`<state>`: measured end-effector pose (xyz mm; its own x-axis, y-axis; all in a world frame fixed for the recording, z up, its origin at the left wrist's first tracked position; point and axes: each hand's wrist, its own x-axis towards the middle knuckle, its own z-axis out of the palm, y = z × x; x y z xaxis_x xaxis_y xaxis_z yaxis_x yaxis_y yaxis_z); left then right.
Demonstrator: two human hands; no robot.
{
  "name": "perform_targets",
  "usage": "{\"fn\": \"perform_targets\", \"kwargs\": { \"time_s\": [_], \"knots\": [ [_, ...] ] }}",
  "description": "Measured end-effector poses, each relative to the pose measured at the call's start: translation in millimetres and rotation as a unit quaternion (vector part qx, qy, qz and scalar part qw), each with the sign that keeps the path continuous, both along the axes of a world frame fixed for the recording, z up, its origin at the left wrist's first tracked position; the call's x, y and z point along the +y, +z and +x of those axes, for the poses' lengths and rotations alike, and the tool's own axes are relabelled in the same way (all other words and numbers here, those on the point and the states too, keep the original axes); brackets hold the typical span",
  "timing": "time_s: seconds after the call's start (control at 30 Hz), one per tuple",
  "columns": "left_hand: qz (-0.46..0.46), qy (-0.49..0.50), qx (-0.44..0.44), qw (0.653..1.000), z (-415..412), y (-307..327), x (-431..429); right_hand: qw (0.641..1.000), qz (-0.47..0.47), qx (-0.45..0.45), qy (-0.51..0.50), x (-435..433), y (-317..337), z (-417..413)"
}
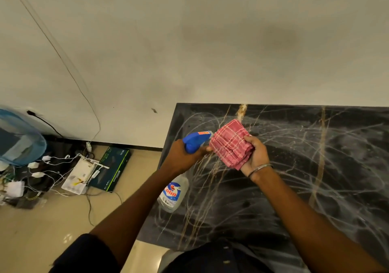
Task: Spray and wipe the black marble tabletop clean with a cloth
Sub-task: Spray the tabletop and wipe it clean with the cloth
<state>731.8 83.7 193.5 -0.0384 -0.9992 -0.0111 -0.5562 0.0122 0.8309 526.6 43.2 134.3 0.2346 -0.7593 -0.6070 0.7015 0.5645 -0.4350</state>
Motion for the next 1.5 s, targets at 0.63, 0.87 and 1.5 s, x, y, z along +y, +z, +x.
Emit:
{"fn": "perform_targets", "kwargs": {
  "time_s": [0.63, 0.87, 1.5],
  "knots": [
    [0.035, -0.016, -0.007, 0.999, 176.1, -61.3, -155.9, 0.657, -0.234, 0.711, 0.086, -168.4, -58.5, 146.9],
    [0.036, 0.014, 0.021, 0.999, 216.9, -88.5, -170.6, 0.424, -0.191, 0.832, 0.302, -189.0, -125.0, 219.8],
    [0.063, 0.066, 0.052, 0.994, 268.6, -117.1, -191.4, 0.465, -0.13, 0.852, 0.201, -225.6, -123.4, 238.3]
  ]
}}
